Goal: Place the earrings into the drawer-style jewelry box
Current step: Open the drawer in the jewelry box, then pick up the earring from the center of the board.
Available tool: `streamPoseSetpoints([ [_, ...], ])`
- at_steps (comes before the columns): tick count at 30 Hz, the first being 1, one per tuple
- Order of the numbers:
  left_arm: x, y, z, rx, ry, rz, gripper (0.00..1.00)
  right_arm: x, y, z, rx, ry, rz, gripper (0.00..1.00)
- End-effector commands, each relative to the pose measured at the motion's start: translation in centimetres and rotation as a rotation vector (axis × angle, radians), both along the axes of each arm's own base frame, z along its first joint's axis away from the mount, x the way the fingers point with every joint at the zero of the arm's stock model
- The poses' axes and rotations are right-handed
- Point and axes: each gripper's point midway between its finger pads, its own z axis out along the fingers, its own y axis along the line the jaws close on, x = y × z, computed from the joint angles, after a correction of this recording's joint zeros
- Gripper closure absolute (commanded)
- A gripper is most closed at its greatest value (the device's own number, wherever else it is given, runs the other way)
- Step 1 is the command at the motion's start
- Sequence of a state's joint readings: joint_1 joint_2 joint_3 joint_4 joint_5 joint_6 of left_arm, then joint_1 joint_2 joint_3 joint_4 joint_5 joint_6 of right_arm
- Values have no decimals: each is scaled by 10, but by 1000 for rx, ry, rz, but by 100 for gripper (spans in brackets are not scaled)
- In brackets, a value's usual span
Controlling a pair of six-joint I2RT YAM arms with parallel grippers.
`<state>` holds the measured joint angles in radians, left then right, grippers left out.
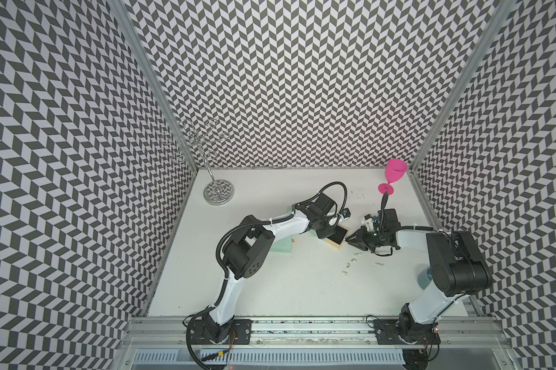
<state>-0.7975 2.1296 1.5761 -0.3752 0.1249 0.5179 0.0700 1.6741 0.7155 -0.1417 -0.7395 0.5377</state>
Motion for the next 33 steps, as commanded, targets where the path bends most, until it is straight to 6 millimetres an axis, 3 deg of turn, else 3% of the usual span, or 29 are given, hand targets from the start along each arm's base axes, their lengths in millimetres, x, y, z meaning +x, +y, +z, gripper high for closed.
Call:
streamPoseSetpoints([
  [1,5,-12,64,-114,-63,-20,40,12,-4,19,-49,-78,-1,78],
  [8,6,-18,119,-203,-135,-41,35,24,-14,43,-136,-138,-6,78],
  [12,9,-15,160,-260,-210,-24,32,27,-30,62,-252,-178,-18,78],
  [17,18,0,208,-332,-289,57,17,18,-53,86,-410,-216,-17,77],
  [20,28,11,226,-374,-297,126,8,7,-67,88,-500,-202,-20,75],
  [23,37,24,231,-405,-299,194,5,-3,-76,86,-552,-191,-24,71],
  [27,42,49,224,-376,-286,247,5,-17,-81,70,-577,-144,-18,69],
  [33,63,94,212,-389,-164,311,3,-35,-85,48,-593,-47,-22,74],
])
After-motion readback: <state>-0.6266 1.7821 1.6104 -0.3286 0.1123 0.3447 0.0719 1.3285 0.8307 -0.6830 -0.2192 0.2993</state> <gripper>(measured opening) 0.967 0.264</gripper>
